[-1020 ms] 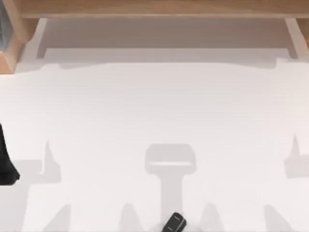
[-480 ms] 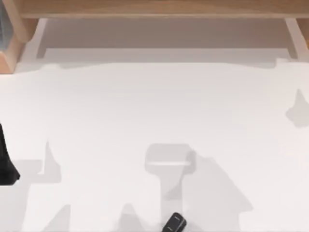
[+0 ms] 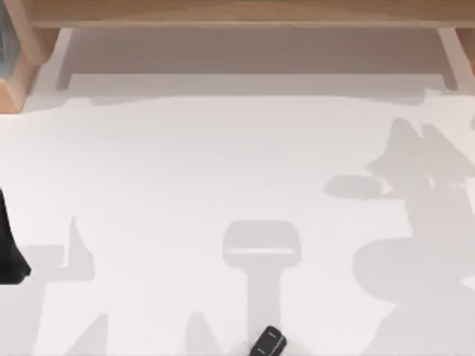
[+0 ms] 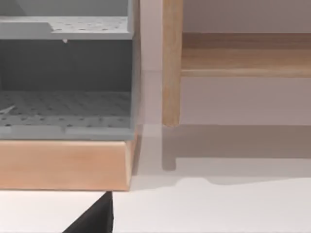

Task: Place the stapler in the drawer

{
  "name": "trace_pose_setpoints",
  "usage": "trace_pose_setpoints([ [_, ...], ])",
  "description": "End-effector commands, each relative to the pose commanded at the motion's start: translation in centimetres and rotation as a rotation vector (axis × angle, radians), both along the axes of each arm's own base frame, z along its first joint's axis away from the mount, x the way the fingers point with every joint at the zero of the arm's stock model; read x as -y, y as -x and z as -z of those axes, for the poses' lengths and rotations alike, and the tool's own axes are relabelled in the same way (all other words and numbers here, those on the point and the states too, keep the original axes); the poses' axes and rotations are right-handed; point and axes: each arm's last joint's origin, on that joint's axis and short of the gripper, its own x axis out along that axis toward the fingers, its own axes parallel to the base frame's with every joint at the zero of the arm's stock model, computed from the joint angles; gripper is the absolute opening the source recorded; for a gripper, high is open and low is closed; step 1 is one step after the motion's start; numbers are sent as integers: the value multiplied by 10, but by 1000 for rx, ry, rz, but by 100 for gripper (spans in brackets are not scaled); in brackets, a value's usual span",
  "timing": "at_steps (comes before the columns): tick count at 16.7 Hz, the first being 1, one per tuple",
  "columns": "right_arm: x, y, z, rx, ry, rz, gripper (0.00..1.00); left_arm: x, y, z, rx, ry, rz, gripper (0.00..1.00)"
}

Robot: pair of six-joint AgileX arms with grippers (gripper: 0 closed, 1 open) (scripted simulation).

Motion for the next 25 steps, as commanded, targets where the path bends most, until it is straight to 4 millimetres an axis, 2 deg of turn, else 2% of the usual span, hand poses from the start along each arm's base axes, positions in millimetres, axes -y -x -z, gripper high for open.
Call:
trace_pose_setpoints([
  [2,21,-23,35,-13,110,0,100,0,0,0,0,0,0,100],
  [5,46,-42,80,-21,238,4,100,0,0,0,0,0,0,100],
  [8,61,-48,107,-18,316,10,100,0,0,0,0,0,0,100],
  [15,61,-50,112,-20,330,8,100,0,0,0,0,0,0,100],
  [21,64,-72,112,-17,333,11,100,0,0,0,0,0,0,100],
  [25,64,-74,112,-17,333,11,100,0,0,0,0,0,0,100],
])
